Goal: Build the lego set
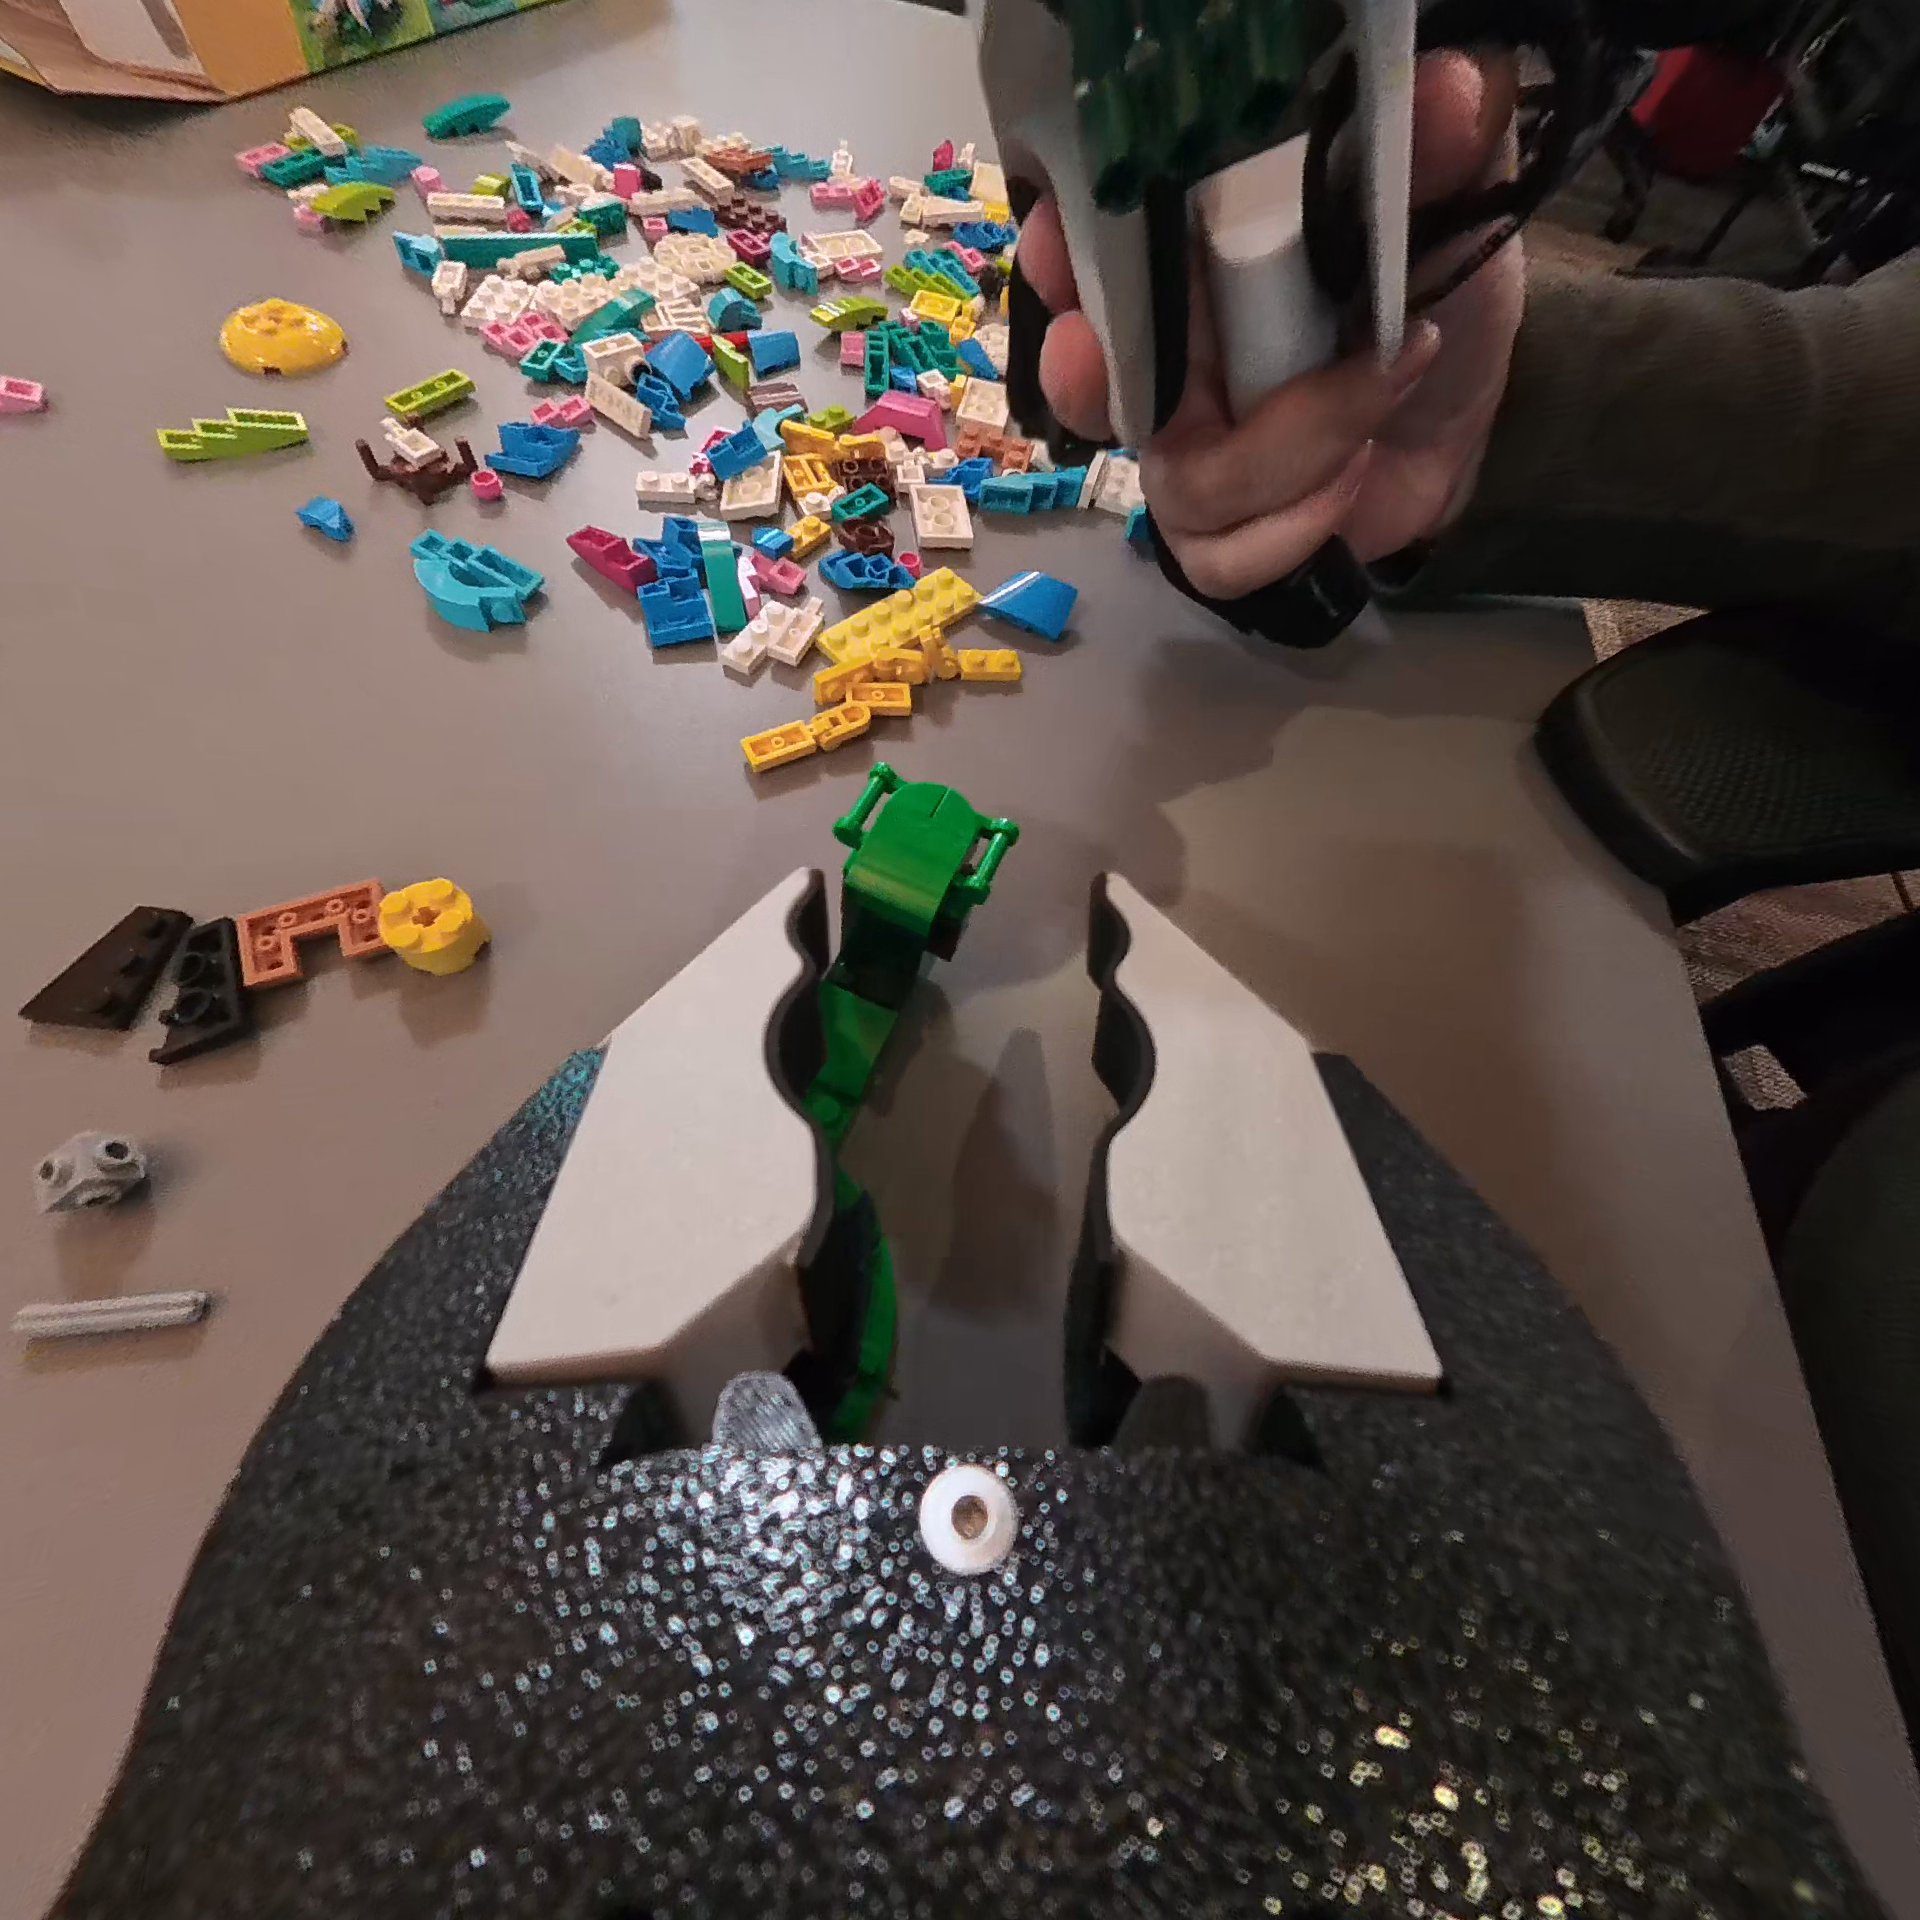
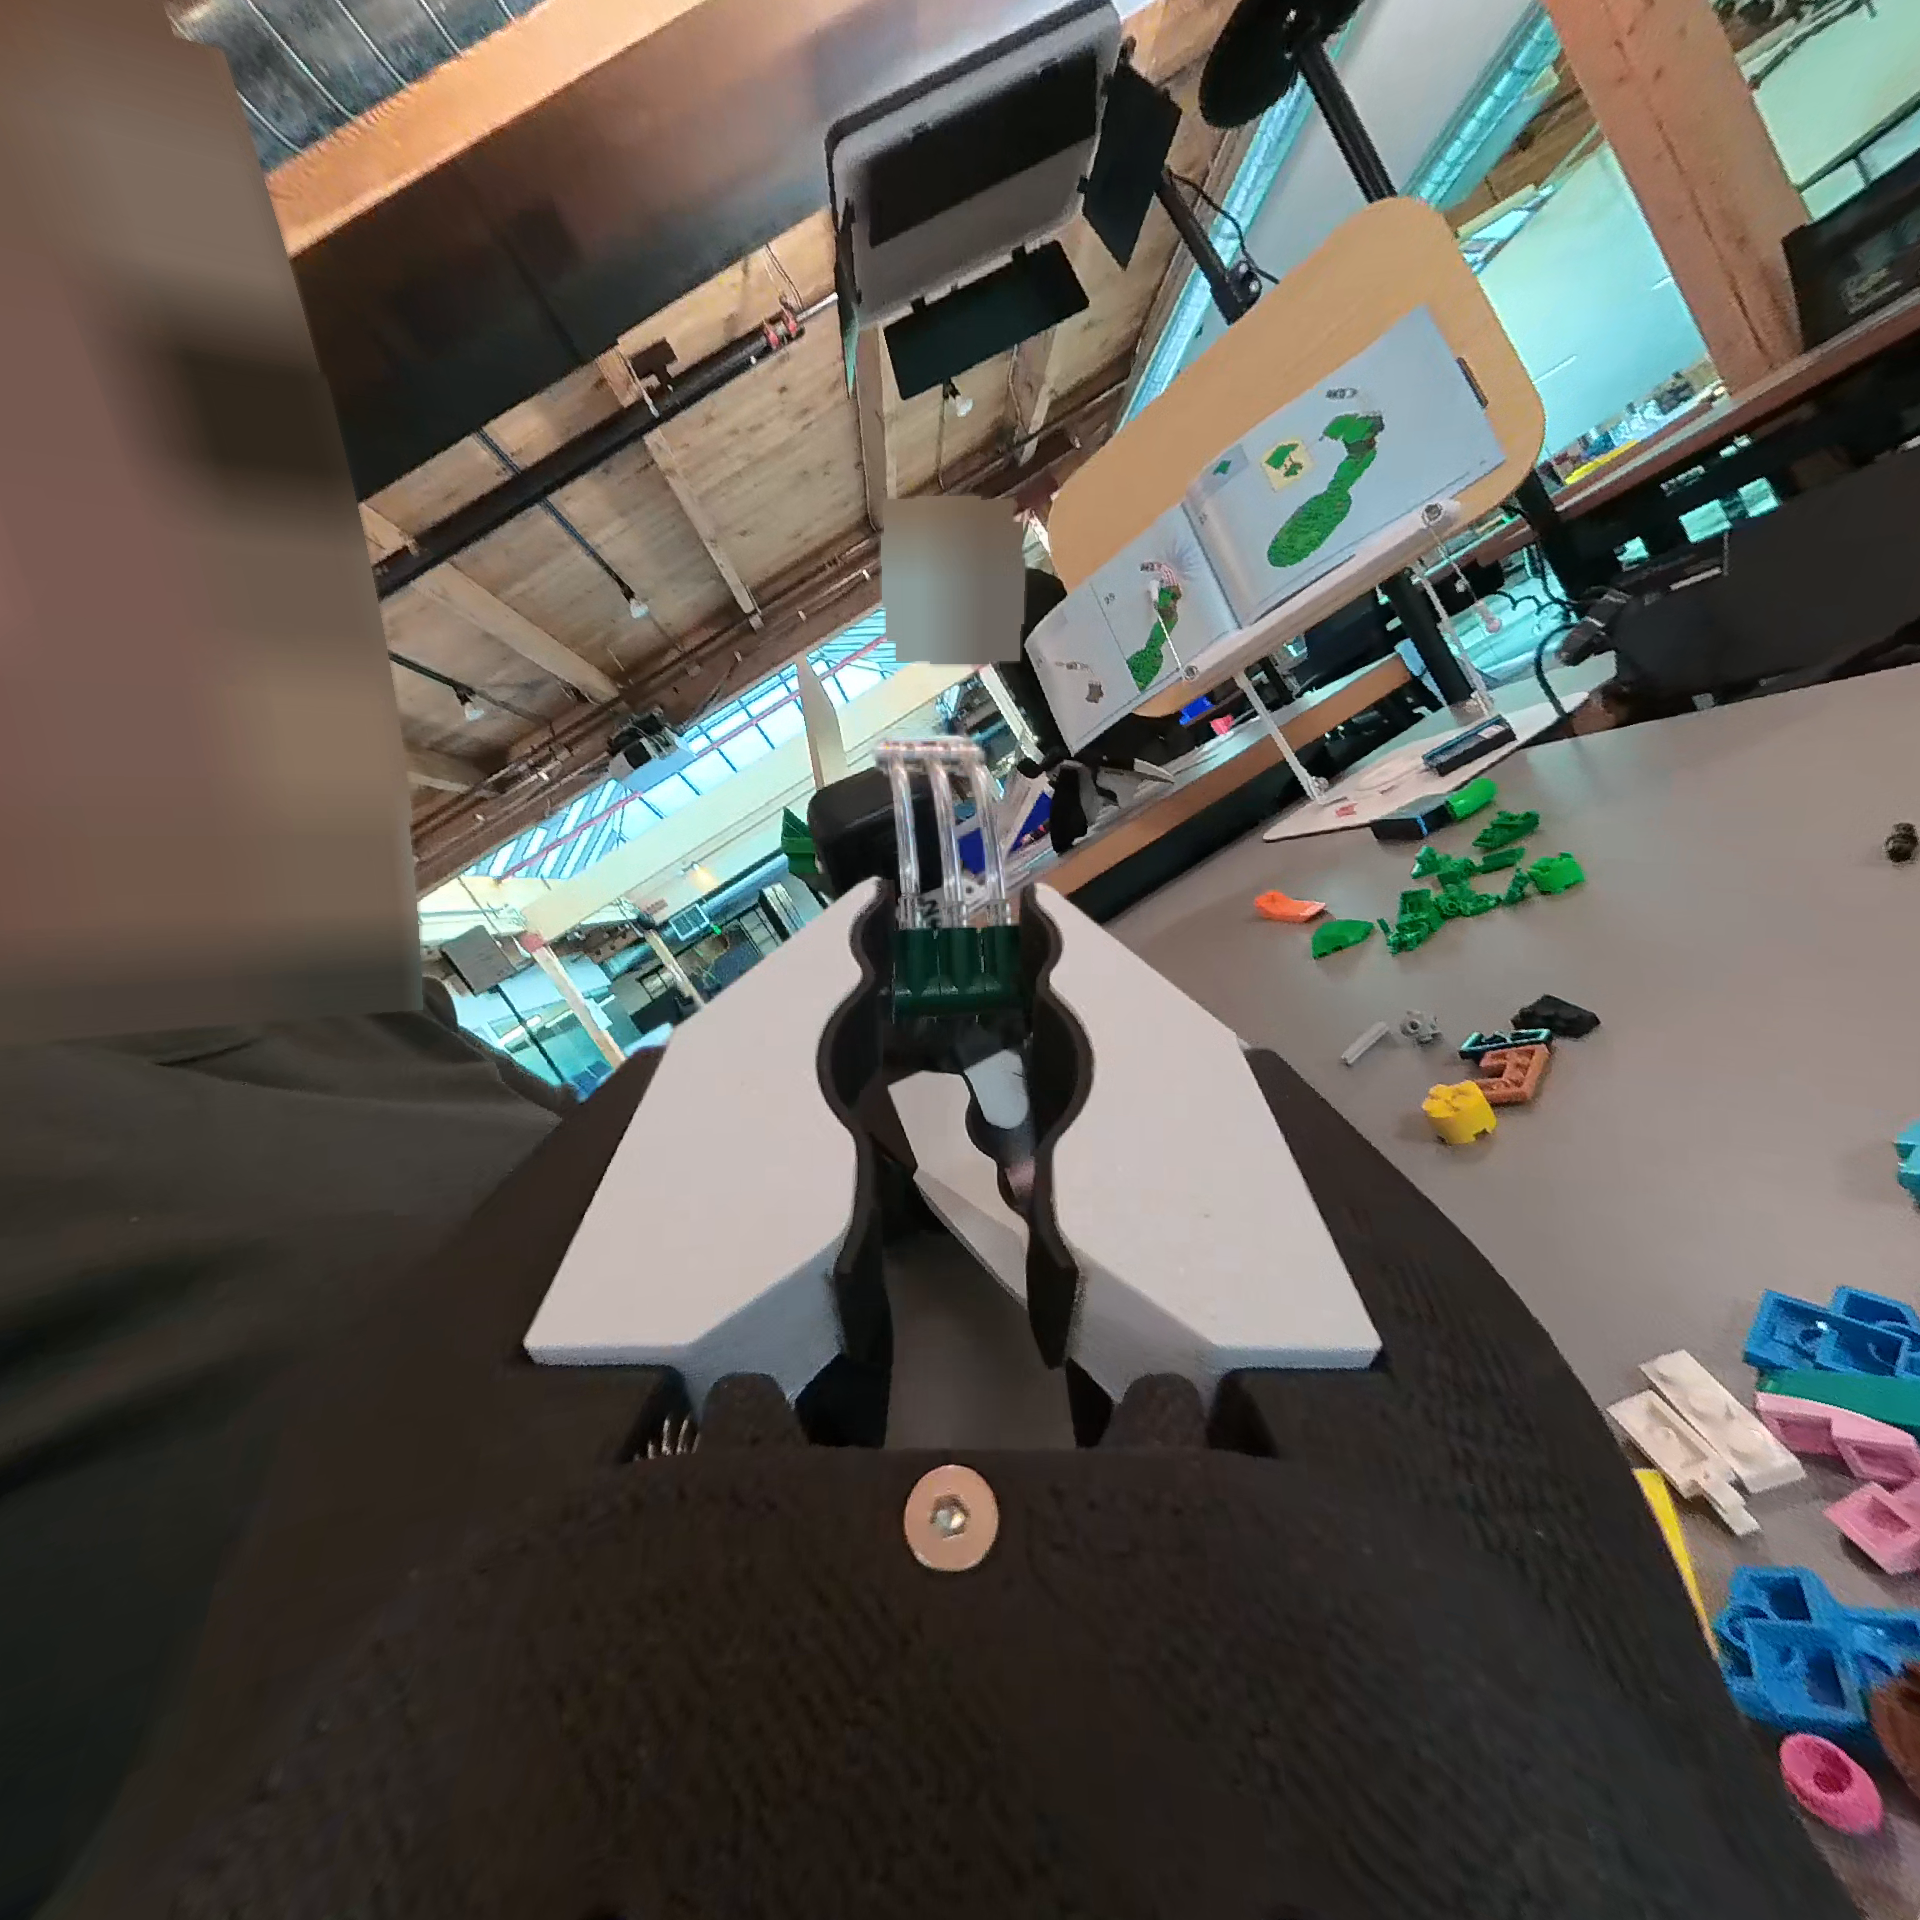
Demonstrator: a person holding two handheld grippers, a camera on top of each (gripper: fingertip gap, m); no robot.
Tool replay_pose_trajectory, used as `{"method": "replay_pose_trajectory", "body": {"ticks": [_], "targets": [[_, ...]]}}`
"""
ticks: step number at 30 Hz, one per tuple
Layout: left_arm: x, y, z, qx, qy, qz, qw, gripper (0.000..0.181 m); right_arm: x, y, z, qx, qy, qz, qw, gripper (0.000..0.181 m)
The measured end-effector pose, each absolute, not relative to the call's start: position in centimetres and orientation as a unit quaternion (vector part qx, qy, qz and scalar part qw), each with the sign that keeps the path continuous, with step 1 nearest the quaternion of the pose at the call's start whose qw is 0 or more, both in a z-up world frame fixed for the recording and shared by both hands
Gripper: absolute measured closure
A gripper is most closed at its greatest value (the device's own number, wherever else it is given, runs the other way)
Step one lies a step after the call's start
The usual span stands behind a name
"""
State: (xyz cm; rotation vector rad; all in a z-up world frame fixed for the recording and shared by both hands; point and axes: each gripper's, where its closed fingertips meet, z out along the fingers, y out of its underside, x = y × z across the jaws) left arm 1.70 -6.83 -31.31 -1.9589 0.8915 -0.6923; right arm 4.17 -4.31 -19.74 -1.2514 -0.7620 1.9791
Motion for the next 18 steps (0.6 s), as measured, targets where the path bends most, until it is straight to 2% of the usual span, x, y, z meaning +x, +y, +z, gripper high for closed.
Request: {"method": "replay_pose_trajectory", "body": {"ticks": [2, 3, 8, 12, 18], "targets": [[1.8, -6.9, -31.4, -0.782, 0.362, -0.275, 0.426, 0.141, 4.0, -4.4, -19.9, -0.483, -0.299, 0.751, 0.336, 0.159], [1.7, -6.8, -31.4, -0.782, 0.365, -0.269, 0.428, 0.154, 3.9, -4.4, -20.0, -0.485, -0.301, 0.748, 0.338, 0.158], [1.9, -6.9, -29.7, -0.746, 0.392, -0.251, 0.476, 0.157, 4.5, -4.5, -18.3, -0.459, -0.29, 0.758, 0.362, 0.158], [3.1, -9.6, -24.0, -0.639, 0.384, -0.407, 0.527, 0.158, 5.8, -4.7, -15.4, -0.414, -0.278, 0.767, 0.405, 0.159], [2.5, -12.6, -19.6, -0.535, 0.353, -0.574, 0.509, 0.158, 6.5, -5.6, -13.8, -0.387, -0.288, 0.765, 0.426, 0.159]]}}
